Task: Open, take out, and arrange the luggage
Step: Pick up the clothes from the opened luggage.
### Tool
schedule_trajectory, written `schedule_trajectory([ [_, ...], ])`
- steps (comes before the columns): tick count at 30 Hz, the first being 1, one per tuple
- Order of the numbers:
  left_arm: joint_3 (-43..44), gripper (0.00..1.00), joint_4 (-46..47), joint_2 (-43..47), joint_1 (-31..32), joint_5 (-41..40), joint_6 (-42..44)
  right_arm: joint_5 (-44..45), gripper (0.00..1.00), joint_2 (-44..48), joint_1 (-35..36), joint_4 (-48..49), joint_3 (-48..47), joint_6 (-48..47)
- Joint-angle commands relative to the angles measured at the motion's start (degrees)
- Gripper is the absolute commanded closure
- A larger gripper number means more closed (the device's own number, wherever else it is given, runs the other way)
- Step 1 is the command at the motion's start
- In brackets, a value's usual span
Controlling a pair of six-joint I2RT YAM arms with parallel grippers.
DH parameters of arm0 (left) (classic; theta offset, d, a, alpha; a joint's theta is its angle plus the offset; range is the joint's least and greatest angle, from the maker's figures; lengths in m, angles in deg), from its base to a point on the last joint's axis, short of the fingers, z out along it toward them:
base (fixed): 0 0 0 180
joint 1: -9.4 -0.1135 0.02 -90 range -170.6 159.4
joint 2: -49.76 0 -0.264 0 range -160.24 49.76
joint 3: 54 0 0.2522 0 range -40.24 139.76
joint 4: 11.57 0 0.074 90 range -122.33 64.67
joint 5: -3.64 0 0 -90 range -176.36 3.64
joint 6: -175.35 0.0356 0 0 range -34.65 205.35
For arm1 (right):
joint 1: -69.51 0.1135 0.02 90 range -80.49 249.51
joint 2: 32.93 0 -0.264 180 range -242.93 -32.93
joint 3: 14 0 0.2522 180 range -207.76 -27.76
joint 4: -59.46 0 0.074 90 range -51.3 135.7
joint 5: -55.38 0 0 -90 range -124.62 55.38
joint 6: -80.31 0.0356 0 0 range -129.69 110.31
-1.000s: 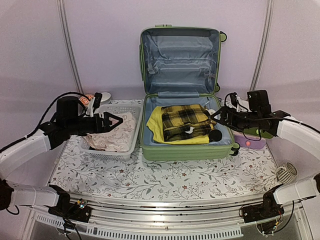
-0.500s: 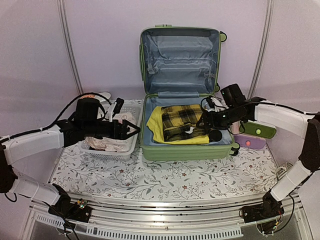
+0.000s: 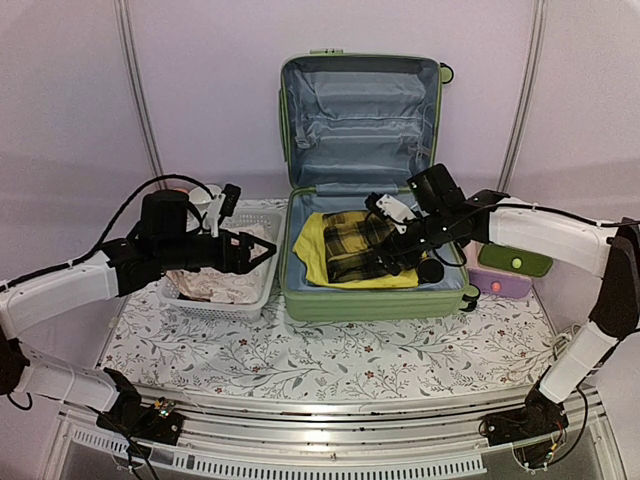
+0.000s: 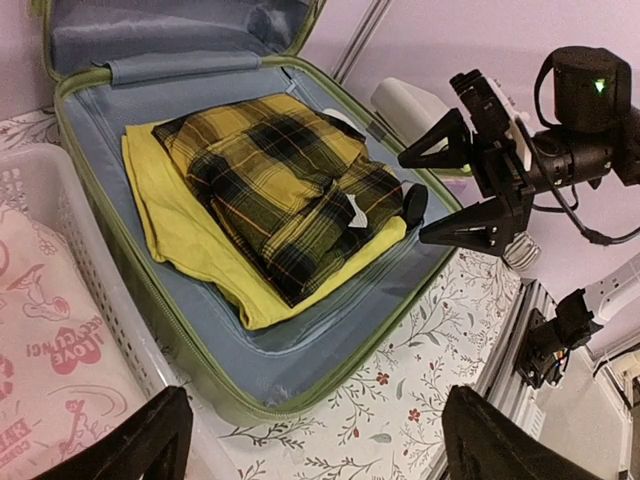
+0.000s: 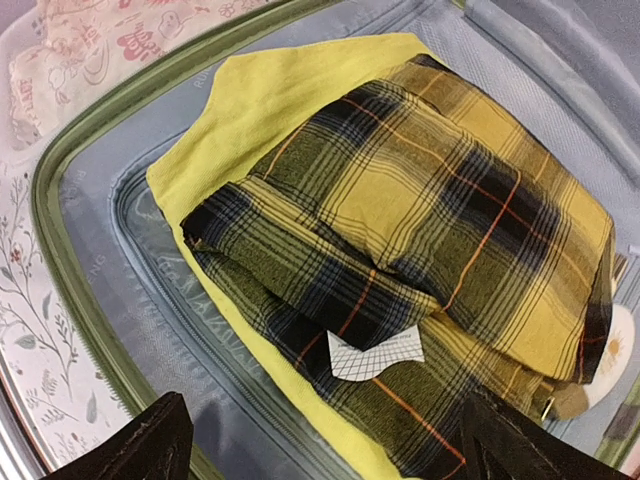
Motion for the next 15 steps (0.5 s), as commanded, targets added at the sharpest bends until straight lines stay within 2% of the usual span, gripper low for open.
schedule_trajectory([
  [1, -1.09, 0.11, 1.09, 1.68, 0.62, -1.45, 1.71, 0.33, 0.02, -2.41, 0.21, -4.04, -5.00, -11.42],
  [4, -0.89, 0.11, 0.85, 1.80, 0.67, -1.85, 2.27, 1.81, 0.01, -3.13, 0.33, -4.65, -7.63, -12.66],
  [7, -0.43, 0.11, 0.81, 1.72, 0.66, -1.80, 2.68, -0.10, 0.01, -0.34, 0.26, -0.12, -7.08, -12.35],
  [12, 0.30, 0.10, 0.01, 1.56, 0.61, -2.09, 3.67, 2.16, 0.01, 9.21, 0.27, 18.01, 2.20, -10.02],
  [15, 0.33, 0.10, -0.58, 1.71, 0.63, -2.53, 4.21, 2.15, 0.01, 13.74, 0.32, 24.96, 10.75, -16.94],
])
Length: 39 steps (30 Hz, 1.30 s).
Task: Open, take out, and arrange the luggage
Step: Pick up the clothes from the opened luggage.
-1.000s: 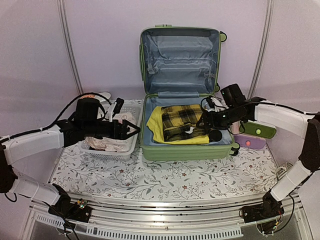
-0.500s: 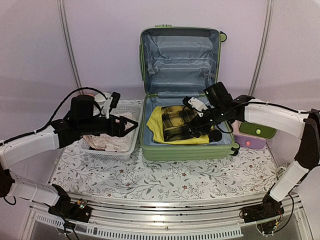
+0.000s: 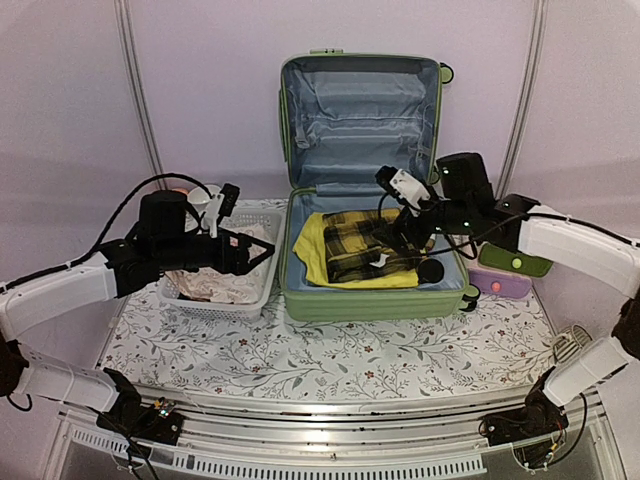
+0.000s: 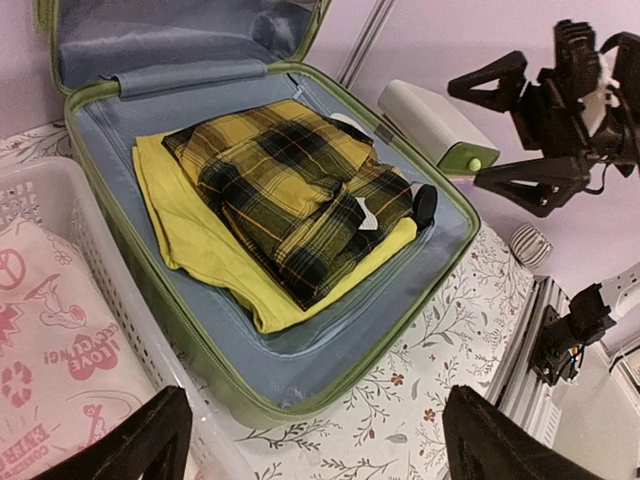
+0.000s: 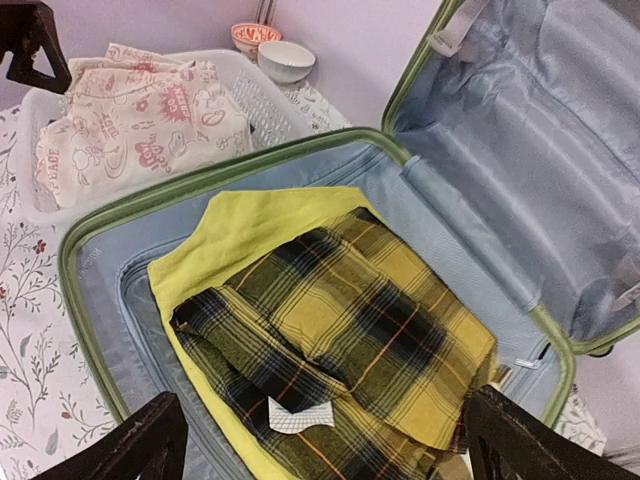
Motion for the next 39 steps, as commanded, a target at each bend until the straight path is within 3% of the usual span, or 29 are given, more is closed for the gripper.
schedule_trajectory([
  [1, 0.68, 0.10, -0.66, 0.74, 0.63, -1.07, 1.87, 1.72, 0.01, 7.08, 0.31, 14.09, 9.16, -8.47],
  [14, 0.35, 0.10, -1.36, 2.37, 0.63, -2.03, 2.54, 2.12, 0.01, 2.54, 0.29, -2.40, 3.49, -18.44],
  [29, 0.59, 0.09, -1.35, 1.92, 0.63, -2.44, 3.33, 2.92, 0.01, 0.98, 0.15, -4.03, 8.36, -33.68],
  [39, 0.48, 0.09, -2.05, 2.44, 0.63, -2.69, 3.51, 0.77, 0.01, -2.16, -0.49, -7.27, 5.01, -34.69],
])
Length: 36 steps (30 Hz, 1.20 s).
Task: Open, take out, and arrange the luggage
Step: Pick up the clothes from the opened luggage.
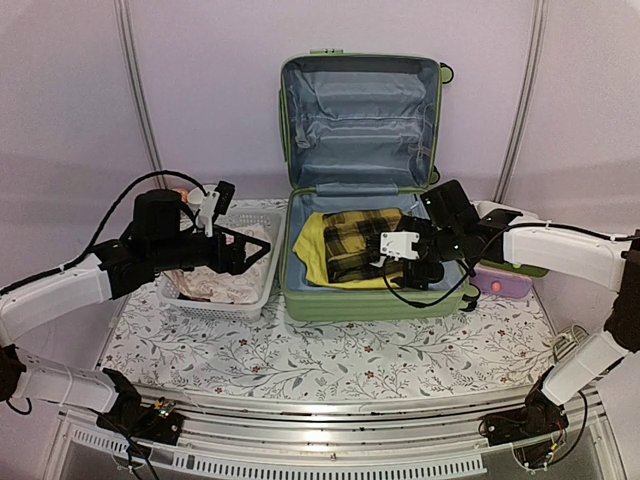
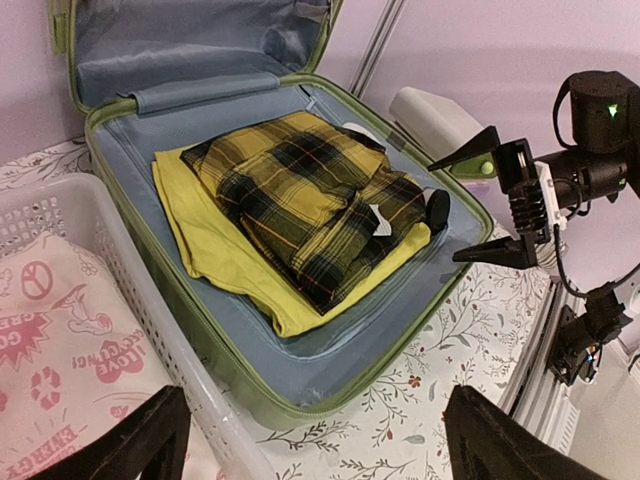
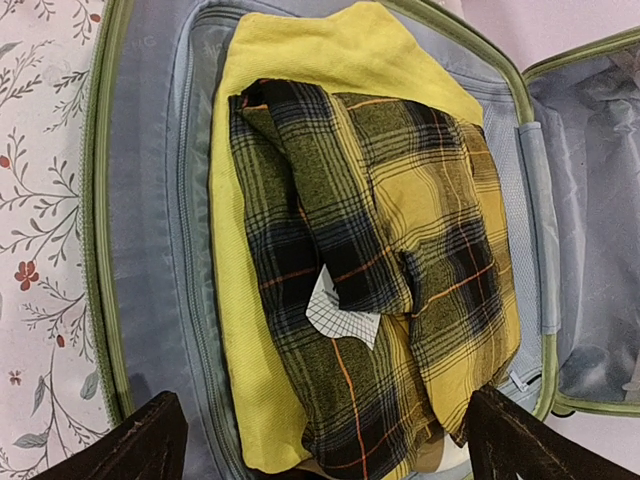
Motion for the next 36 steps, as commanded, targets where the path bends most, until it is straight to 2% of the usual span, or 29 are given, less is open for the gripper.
schedule_trajectory([
  [1, 0.55, 0.09, -0.67, 0.37, 0.61, -0.20, 0.93, -1.08, 0.01, -0.71, -0.28, -1.56, -1.61, -1.44],
  [19, 1.62, 0.09, -1.88, -0.04, 0.61, -0.40, 1.83, -0.55, 0.02, -5.54, -1.09, -3.90, -3.47, -4.20],
  [36, -0.50, 0.08, -2.98, 3.51, 0.61, -2.08, 1.33, 3.60, 0.02, -12.13, -1.36, 0.64, -8.74, -4.00],
])
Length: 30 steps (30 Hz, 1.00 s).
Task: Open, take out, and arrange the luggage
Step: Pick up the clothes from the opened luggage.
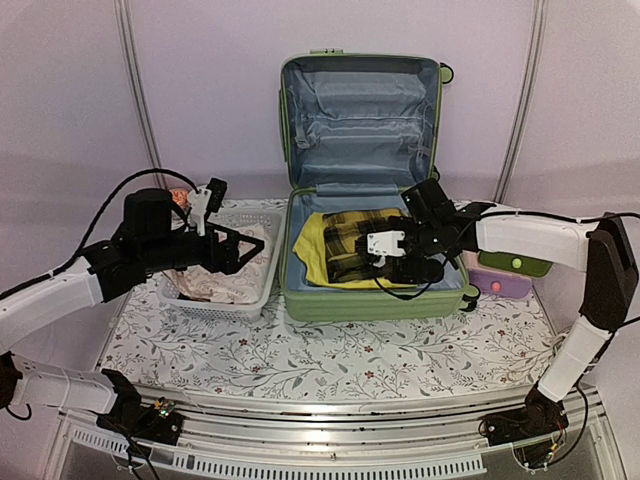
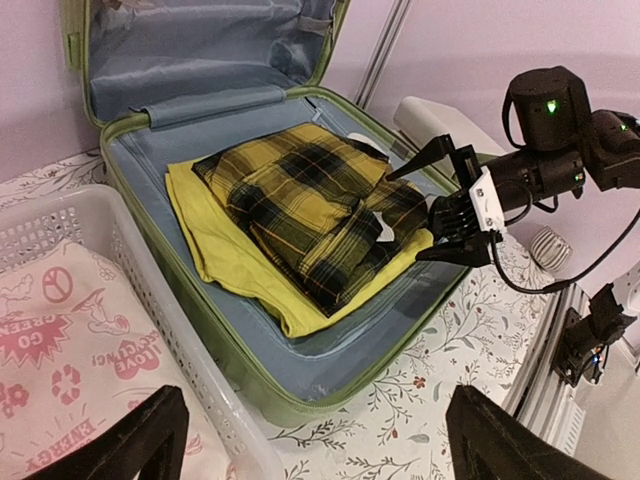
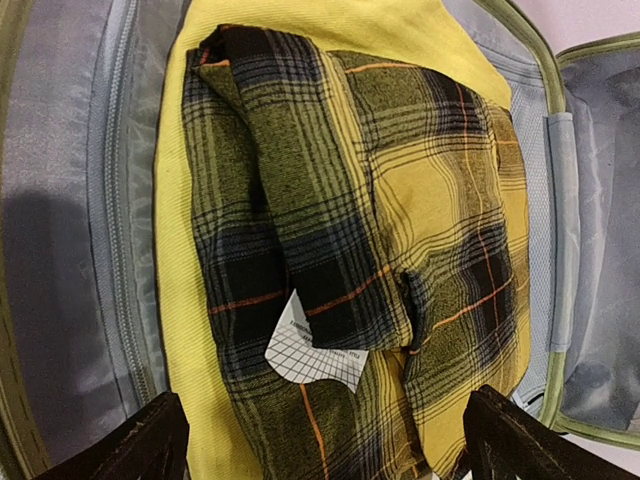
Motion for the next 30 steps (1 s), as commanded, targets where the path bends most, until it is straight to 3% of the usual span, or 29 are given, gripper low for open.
schedule_trajectory([
  [1, -0.39, 0.08, -0.76, -0.05, 0.66, -0.51, 0.34, 1.34, 0.02, -2.12, -0.30, 2.55, -1.38, 0.07],
  [9, 0.90, 0.08, -1.55, -0.59, 0.61, -0.14, 0.43, 0.14, 0.02, -2.16, -0.08, 3.97, -1.98, 1.53],
  [15, 0.98, 0.08, -1.03, -0.91, 0.61, -0.13, 0.52, -6.56, 0.02, 2.35, 0.17, 4.40, -0.02, 3.15],
  [30, 1.41, 0.08, -0.28, -0.95, 0.61, 0.67, -0.10, -5.23, 0.02, -0.80, 0.98, 3.47, -1.70, 2.52],
])
